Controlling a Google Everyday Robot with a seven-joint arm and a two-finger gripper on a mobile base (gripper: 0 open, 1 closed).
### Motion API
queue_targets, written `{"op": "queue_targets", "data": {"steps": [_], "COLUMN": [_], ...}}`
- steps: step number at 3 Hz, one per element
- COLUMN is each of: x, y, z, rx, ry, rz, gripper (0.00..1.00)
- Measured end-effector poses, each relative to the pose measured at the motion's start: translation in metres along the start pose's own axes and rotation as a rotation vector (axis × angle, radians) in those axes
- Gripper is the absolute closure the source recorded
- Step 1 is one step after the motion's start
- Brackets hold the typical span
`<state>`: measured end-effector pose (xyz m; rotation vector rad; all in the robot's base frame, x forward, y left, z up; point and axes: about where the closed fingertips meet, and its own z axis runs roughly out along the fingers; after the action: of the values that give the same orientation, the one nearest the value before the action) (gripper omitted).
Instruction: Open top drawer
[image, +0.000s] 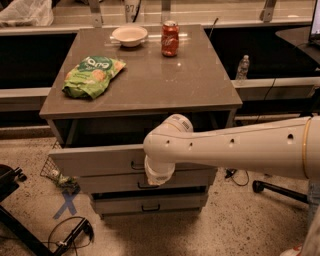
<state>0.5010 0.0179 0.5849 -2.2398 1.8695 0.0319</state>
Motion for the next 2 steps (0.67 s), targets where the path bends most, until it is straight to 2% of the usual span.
{"op": "queue_targets", "data": {"steps": [1, 2], "x": [0.0, 0.0], "y": [0.0, 0.0001], "z": [0.0, -0.0003], "rx": [0.0, 0.0], "ry": [0.0, 0.0], "rz": [0.0, 0.0], "gripper": [1.0, 1.0]}}
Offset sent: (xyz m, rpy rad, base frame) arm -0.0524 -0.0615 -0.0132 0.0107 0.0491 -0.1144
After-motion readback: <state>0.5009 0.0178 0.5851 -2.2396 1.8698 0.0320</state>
